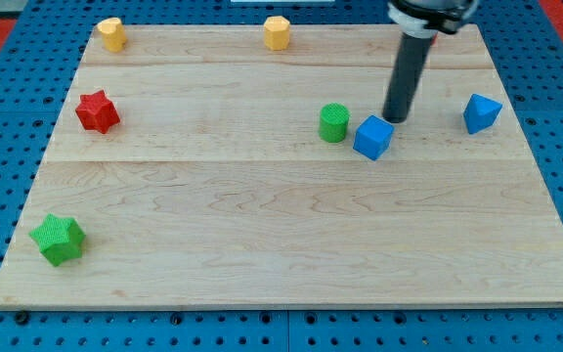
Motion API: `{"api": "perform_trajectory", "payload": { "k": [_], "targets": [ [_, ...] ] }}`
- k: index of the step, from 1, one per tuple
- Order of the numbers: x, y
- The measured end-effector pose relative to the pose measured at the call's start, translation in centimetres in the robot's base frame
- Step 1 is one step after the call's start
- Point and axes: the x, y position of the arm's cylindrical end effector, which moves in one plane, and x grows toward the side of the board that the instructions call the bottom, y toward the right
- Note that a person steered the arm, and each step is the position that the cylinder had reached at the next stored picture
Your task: Place the blue cube diagonally to the bottom left of the blue triangle
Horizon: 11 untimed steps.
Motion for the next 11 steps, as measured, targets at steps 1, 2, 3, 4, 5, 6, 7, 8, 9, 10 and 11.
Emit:
{"api": "perform_trajectory", "payload": {
  "k": [1,2,3,4,5,6,7,8,9,10,11],
  "targets": [
    [2.2,0.1],
    [7.2,2.8],
    [10.5,1.0],
    [7.3,6.3],
    [3.4,5.4],
    [3.4,-1.3],
    [4.0,-6.8],
    [7.2,-9.8],
    [8.8,-6.4],
    [8.8,-5.1],
    [8.8,-1.3]
  ]
}}
